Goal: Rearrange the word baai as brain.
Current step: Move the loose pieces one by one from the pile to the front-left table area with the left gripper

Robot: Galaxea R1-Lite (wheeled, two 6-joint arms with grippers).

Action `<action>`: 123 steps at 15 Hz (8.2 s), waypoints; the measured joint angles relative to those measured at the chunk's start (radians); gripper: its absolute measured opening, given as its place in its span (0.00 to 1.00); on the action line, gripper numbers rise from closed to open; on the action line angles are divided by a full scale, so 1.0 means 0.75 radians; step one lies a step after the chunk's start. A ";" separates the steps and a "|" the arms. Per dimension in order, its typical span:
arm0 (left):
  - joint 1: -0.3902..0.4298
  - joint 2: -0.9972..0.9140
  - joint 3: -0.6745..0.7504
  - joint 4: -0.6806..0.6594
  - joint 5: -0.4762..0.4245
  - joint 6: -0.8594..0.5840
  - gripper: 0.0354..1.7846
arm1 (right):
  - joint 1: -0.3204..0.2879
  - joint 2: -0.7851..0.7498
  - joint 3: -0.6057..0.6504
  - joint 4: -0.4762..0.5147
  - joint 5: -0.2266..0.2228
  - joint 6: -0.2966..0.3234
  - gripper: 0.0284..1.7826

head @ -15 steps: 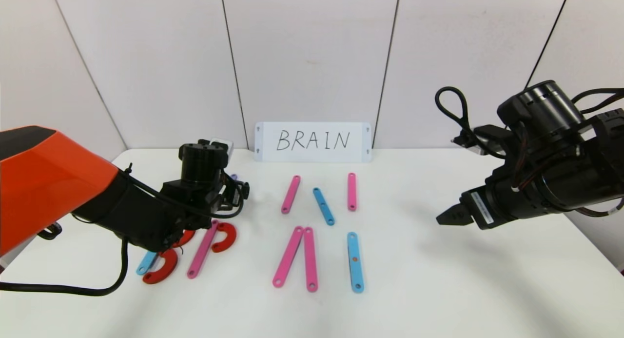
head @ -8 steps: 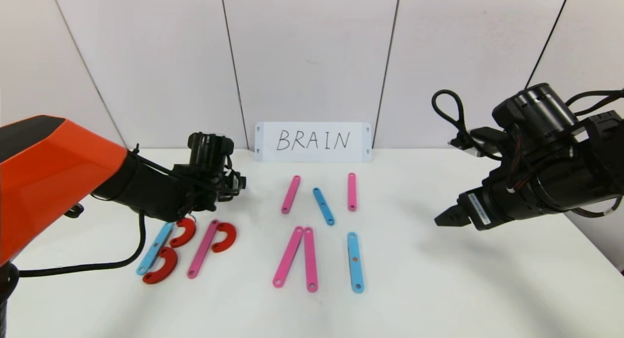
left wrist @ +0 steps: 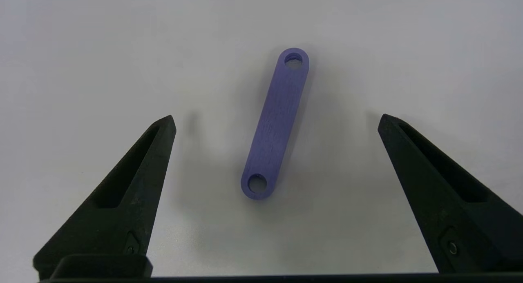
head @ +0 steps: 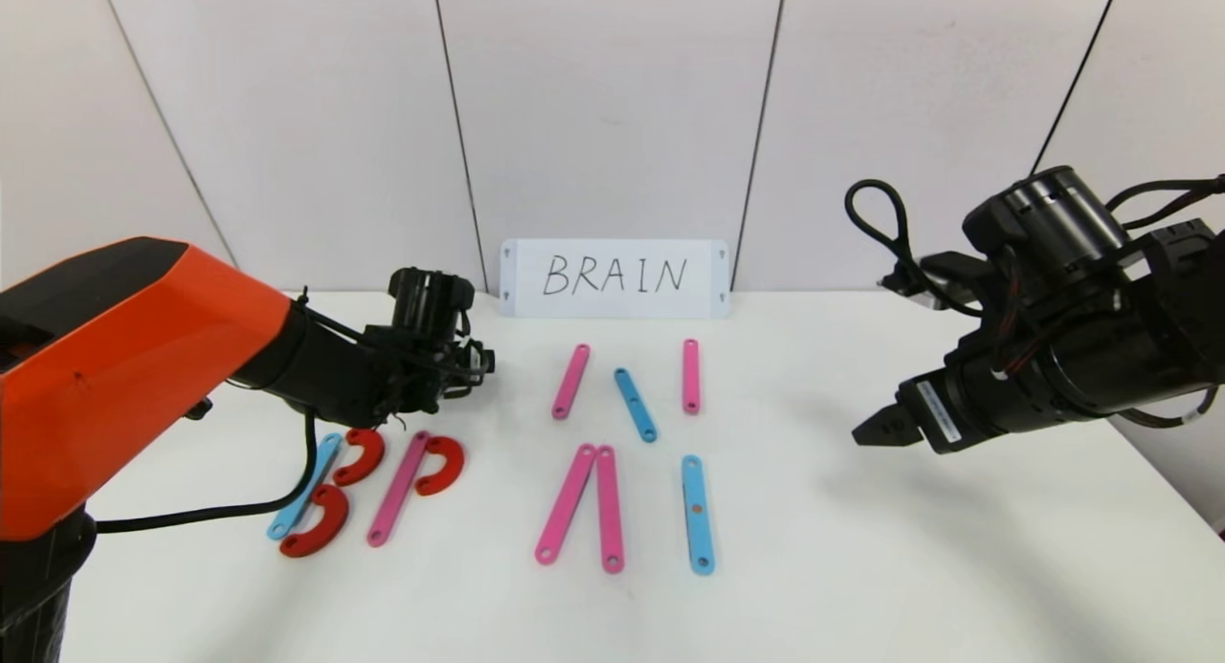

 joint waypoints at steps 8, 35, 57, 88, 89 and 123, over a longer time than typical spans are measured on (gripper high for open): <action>0.000 0.009 0.009 -0.001 -0.016 -0.001 0.97 | 0.001 0.003 -0.001 -0.001 0.000 -0.001 0.98; 0.059 0.017 -0.013 0.019 -0.144 -0.049 0.97 | 0.005 0.020 0.000 0.001 -0.016 0.000 0.98; 0.060 0.037 -0.010 0.034 -0.179 -0.056 0.53 | 0.005 0.021 0.000 -0.001 -0.021 0.000 0.98; -0.158 -0.613 0.476 0.358 -0.014 -0.293 0.14 | 0.036 -0.055 0.026 -0.026 -0.017 0.002 0.98; -0.186 -0.652 0.503 0.363 0.029 -0.323 0.14 | 0.039 -0.060 0.028 -0.026 -0.020 0.001 0.98; -0.494 -0.706 0.873 0.365 0.110 -0.760 0.14 | 0.087 -0.099 0.054 -0.029 -0.021 0.001 0.98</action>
